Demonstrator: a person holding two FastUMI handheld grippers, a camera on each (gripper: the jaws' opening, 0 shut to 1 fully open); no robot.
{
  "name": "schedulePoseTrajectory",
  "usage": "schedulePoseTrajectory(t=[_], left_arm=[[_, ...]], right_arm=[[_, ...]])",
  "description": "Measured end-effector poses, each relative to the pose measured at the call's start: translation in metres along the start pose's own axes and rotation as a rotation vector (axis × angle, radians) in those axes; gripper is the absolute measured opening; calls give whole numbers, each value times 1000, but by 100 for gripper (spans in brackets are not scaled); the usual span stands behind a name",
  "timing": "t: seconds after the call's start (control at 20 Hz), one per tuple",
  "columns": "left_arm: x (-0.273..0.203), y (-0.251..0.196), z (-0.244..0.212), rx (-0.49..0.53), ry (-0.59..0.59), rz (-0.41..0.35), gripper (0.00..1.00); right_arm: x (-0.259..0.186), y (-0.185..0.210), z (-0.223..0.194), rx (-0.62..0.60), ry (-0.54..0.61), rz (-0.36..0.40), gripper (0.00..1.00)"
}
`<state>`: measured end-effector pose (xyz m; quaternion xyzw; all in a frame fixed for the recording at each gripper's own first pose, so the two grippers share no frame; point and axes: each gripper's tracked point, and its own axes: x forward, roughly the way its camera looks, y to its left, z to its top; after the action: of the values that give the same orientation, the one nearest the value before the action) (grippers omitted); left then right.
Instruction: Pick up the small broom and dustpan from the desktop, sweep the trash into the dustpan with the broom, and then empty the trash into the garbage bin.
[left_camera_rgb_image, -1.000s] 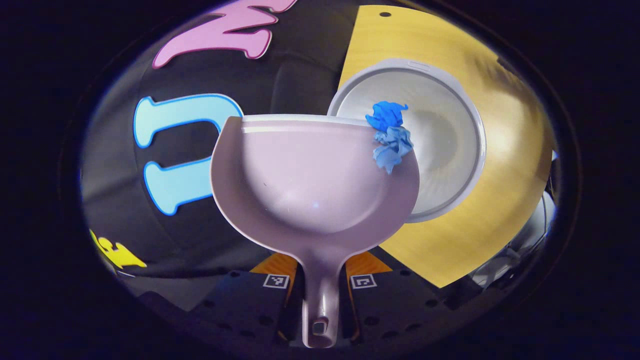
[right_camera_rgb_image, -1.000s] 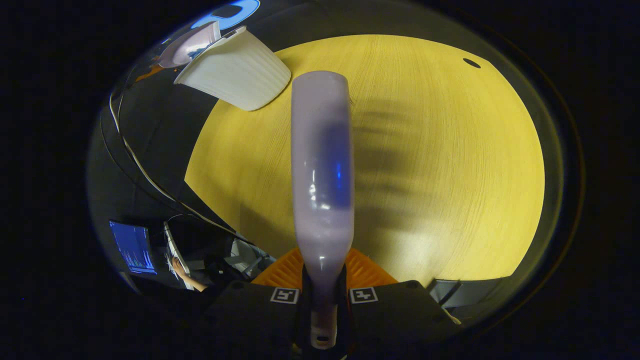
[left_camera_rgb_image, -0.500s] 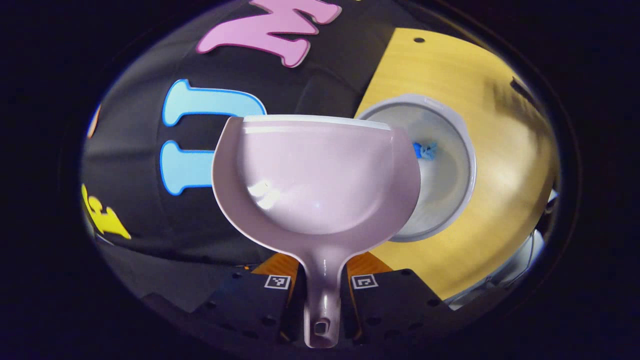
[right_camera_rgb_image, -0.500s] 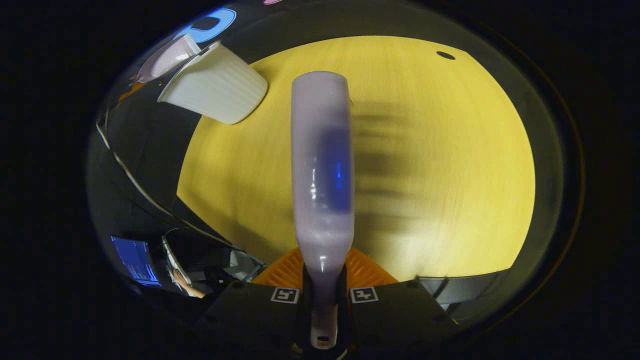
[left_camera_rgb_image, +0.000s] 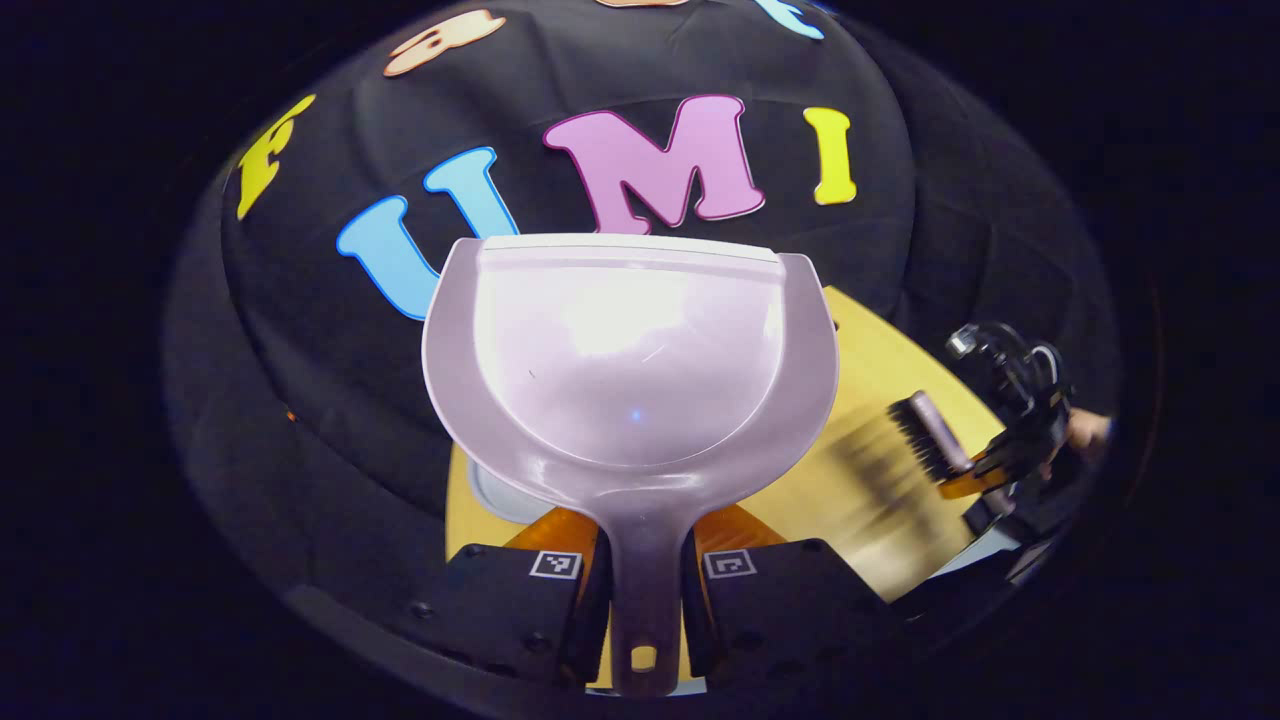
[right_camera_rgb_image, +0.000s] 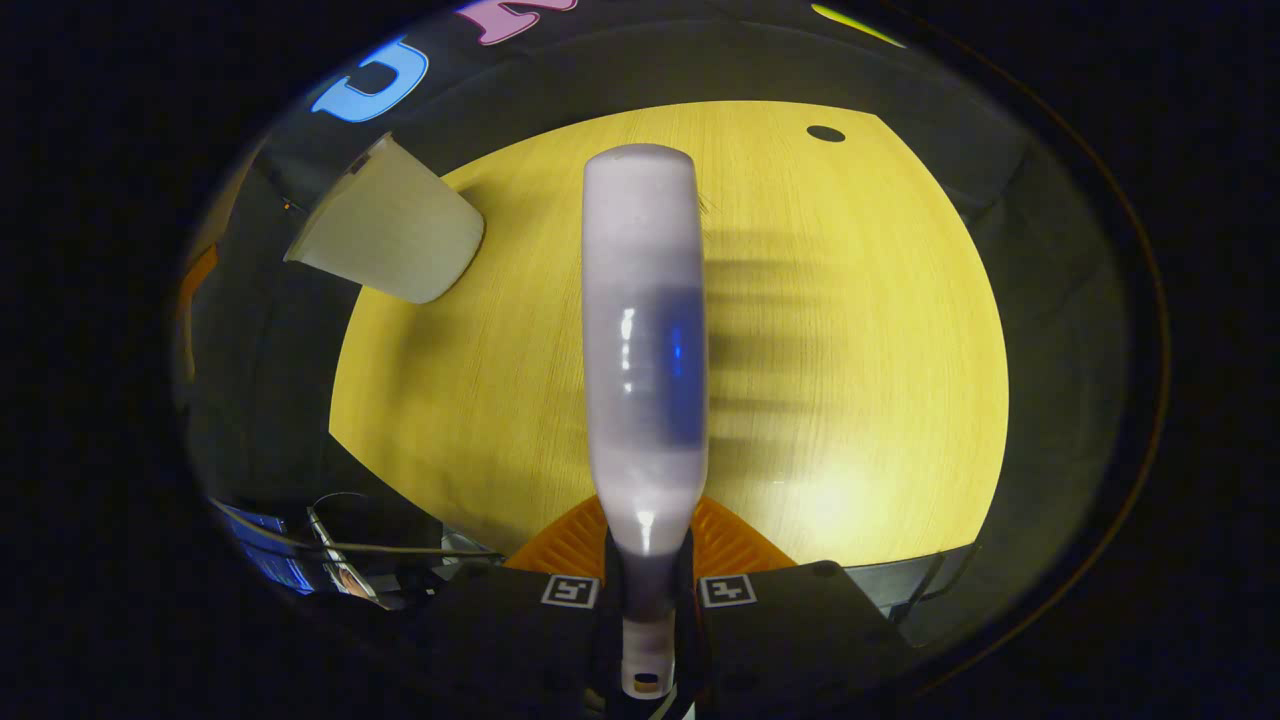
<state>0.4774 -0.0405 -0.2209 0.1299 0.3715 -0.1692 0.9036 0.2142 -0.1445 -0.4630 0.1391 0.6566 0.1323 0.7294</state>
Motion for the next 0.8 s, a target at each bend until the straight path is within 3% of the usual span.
schedulePoseTrajectory(t=[0.15, 0.35, 0.5, 0.65, 0.8], left_arm=[[3, -83, -52, -89, 57, -103, 29], [35, -132, -104, -183, 175, -179, 28], [64, -131, -145, -240, 278, -134, 28], [82, -117, -191, -192, 427, -15, 28], [77, -129, -194, -296, 499, -74, 28]], right_arm=[[3, -9, -4, -3, 15, -32, 22], [22, -34, -5, -56, 59, -133, 22], [48, -34, -5, -37, 92, -151, 23], [73, -38, -1, -97, 154, -218, 23], [87, -33, 5, -107, 187, -232, 23]])
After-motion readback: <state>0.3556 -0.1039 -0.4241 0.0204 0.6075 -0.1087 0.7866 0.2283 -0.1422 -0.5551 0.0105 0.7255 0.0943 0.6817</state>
